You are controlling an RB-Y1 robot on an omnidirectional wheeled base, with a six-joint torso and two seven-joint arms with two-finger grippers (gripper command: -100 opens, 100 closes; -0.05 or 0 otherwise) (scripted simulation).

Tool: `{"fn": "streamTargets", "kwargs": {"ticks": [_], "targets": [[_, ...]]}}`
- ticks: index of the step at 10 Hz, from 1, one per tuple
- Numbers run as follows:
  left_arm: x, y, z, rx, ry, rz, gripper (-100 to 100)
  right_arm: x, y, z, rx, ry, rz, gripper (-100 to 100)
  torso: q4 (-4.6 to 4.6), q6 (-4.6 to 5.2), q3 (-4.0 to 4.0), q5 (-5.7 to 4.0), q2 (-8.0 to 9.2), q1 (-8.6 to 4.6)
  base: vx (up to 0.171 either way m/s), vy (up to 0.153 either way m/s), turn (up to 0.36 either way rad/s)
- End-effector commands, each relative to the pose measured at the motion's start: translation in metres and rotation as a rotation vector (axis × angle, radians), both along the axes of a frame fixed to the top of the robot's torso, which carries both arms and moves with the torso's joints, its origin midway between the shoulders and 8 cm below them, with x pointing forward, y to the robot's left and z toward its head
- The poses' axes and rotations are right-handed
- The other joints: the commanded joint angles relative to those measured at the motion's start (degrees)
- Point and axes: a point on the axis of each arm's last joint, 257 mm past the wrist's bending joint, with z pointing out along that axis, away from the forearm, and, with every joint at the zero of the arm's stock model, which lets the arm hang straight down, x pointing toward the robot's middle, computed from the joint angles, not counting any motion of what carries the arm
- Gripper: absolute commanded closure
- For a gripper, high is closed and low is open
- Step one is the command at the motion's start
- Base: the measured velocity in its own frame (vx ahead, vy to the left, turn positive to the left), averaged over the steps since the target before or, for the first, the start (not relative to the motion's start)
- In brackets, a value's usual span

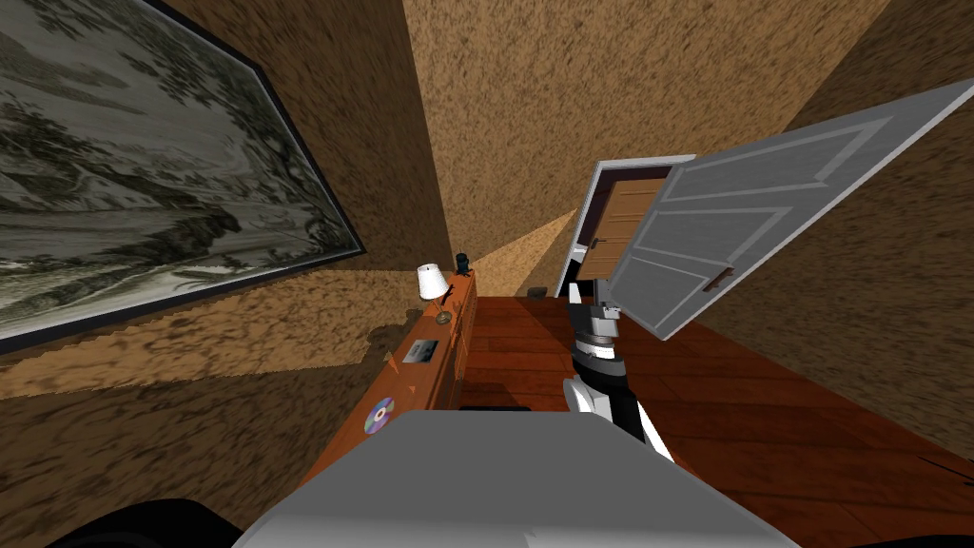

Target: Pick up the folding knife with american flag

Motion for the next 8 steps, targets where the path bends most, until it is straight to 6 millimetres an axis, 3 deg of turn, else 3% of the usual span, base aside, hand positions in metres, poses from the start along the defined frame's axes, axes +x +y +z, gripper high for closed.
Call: {"fn": "streamTargets", "kwargs": {"ticks": [1,2,6,7,8], "targets": [[0.0,0.0,0.0,0.0,0.0,0.0,-100,0.0,0.0,0.0,0.0,0.0,0.0,0,0.0,0.0,0.0,0.0,0.0,0.0,0.002,0.01,0.003],[0.0001,-0.0002,-0.0005,0.001,-0.001,-0.002,100,0.0,0.0,0.0,0.0,0.0,0.0,0,0.0,0.0,0.0,-0.01,0.01,-0.04,0.0,0.0,0.0],[0.0002,0.0,-0.0004,0.001,-0.001,0.0,100,0.0,0.0,0.0,0.0,0.0,0.0,0,0.0,0.01,0.02,0.0,0.03,-0.07,0.0,0.0,0.0],[0.0003,0.0,-0.0004,0.001,-0.001,-0.001,0,0.0,0.0,0.0,0.0,0.0,0.0,0,0.0,0.01,0.02,0.0,0.03,-0.07,0.0,0.0,0.0],[-0.0005,0.0032,0.0051,0.001,-0.001,0.002,100,0.0,0.0,0.0,0.0,0.0,0.0,0,0.0,0.01,0.02,0.0,0.03,-0.07,-0.003,-0.015,-0.028]]}}
